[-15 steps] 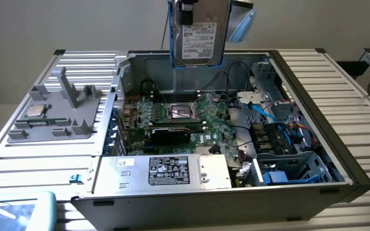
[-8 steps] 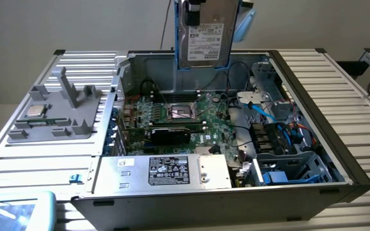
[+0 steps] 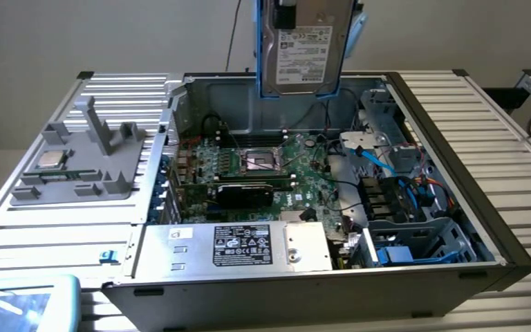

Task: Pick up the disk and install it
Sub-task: 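Pick up the disk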

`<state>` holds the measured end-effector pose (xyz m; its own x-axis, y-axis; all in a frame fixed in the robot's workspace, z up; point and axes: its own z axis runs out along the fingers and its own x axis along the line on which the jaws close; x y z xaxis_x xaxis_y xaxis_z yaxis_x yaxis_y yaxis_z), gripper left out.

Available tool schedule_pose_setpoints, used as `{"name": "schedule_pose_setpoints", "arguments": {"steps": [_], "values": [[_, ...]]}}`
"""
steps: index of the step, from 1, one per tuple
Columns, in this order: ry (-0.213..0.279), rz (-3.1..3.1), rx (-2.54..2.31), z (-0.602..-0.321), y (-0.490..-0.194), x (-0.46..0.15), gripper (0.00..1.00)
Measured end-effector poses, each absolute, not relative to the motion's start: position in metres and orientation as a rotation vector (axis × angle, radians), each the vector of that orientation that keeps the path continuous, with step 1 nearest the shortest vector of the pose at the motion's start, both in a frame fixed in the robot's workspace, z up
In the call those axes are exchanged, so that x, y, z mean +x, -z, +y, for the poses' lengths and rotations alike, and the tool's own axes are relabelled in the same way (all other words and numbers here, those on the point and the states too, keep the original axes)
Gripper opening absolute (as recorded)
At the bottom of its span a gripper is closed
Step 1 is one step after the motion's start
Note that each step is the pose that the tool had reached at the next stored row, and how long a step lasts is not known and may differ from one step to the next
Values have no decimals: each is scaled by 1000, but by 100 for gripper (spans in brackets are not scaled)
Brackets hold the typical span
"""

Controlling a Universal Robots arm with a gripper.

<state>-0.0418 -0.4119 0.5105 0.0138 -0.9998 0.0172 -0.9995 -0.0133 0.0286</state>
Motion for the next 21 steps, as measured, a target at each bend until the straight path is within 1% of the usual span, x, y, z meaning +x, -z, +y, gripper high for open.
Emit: {"name": "schedule_pose_setpoints", "arguments": {"steps": [7,13,21], "values": [[11,-2183,2213,-431,-522,-34,37],[11,-2183,2213,-451,-524,-26,37],[12,-2182,2212,-468,-526,-7,37]]}}
